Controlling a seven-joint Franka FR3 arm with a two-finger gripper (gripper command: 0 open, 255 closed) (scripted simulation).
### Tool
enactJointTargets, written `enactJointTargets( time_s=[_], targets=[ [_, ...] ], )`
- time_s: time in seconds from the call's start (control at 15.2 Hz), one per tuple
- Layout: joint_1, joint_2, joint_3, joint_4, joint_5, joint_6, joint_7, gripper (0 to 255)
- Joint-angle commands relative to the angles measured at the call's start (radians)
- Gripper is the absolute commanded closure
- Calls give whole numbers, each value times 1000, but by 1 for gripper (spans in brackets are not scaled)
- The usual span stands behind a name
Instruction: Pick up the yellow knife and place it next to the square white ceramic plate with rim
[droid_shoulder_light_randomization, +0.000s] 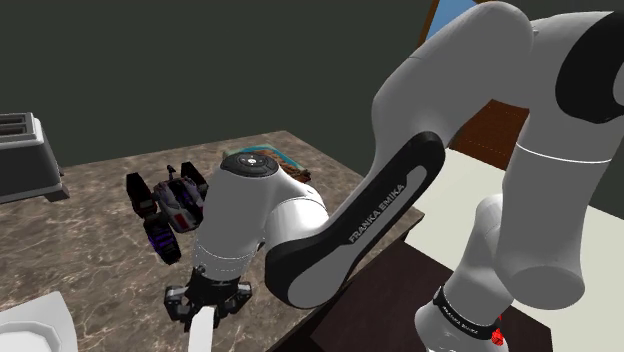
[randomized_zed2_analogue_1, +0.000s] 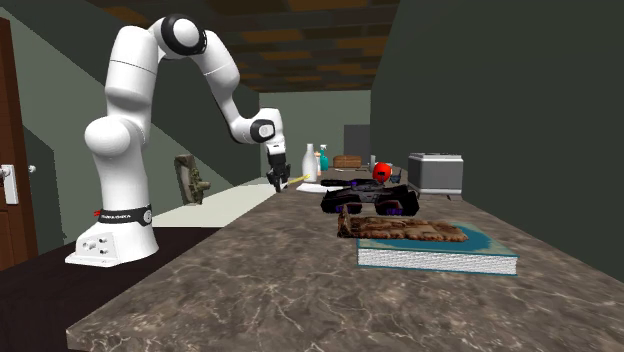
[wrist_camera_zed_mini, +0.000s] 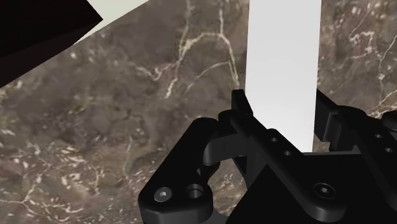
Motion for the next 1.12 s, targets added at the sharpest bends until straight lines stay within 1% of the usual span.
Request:
enactJointTargets(
  time_s=[0.0, 0.33, 0.4, 0.73, 0.86, 0.99, 1.06],
  targets=[
    [1, 2, -1, -1, -2, 3, 2, 255],
    [1, 2, -1, -1, -2, 3, 2, 255],
    [1, 2, -1, -1, -2, 3, 2, 0],
    [1, 2, -1, -1, -2, 3, 2, 0],
    [-26, -71, 30, -12, 64, -52, -45, 0],
    [-42, -135, 46, -17, 121, -104, -86, 0],
    [-40, -135, 45, -17, 122, -104, -86, 0]
  ],
)
